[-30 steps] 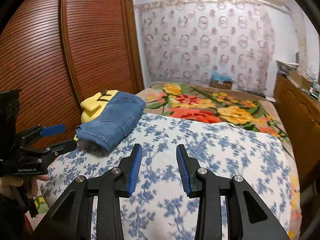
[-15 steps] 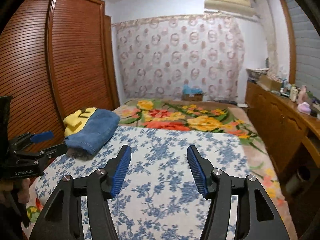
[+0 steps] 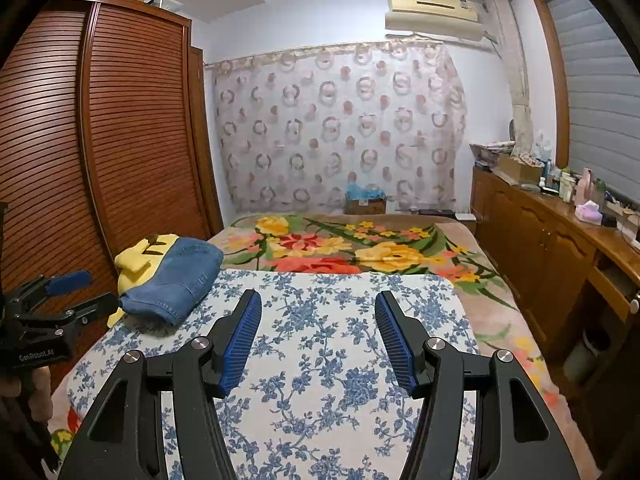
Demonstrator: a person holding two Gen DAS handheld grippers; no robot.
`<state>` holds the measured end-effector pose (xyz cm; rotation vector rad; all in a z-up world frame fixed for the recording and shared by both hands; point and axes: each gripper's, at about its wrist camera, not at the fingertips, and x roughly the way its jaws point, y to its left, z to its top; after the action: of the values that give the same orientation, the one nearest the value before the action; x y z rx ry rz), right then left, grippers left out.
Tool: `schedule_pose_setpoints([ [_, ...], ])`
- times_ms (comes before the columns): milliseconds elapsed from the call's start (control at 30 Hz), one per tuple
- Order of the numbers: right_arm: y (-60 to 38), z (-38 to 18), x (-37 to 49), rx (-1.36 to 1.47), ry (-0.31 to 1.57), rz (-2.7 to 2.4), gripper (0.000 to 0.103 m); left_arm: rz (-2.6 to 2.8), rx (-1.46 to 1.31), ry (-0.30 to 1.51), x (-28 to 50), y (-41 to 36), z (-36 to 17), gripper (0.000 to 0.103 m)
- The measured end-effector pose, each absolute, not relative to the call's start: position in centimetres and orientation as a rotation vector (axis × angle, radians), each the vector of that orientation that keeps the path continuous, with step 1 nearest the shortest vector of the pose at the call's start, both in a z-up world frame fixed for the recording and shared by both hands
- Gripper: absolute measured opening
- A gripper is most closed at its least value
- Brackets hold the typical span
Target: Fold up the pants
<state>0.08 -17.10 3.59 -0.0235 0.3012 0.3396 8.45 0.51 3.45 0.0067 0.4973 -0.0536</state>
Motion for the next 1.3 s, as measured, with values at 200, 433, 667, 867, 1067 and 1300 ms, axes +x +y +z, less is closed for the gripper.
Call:
schedule_pose_setpoints([
  [200, -17.1, 3.7, 0.8, -0.029, 0.301, 0.334, 0.061, -0.044, 0.004, 0.497, 8.4, 0.8, 3.6, 0.083],
  [433, -17.8, 3.7, 1.1, -0.029, 0.3, 0.335, 0.061, -0.041, 0.002, 0.495, 8.3, 1.0, 3.6, 0.083],
  [667, -18.2, 3.8, 1.1, -0.029, 0.299, 0.337, 0.061, -0.041, 0.003, 0.495, 8.3, 1.0, 3.6, 0.083],
  [867, -18.5, 3.9, 1.3, -0.031, 0.299, 0.336, 0.061, -0.041, 0.003, 0.495, 8.3, 1.0, 3.6, 0.083],
  [1067, -18.7, 3.9, 1.4, -0.033, 0.3, 0.338, 0.061, -0.041, 0.003, 0.495, 8.3, 1.1, 3.6, 0.083],
  [1300, -18.7, 3.9, 1.4, -0.034, 0.301, 0.337, 0.061, -0.042, 0.003, 0.493, 8.3, 1.1, 3.5, 0.083],
])
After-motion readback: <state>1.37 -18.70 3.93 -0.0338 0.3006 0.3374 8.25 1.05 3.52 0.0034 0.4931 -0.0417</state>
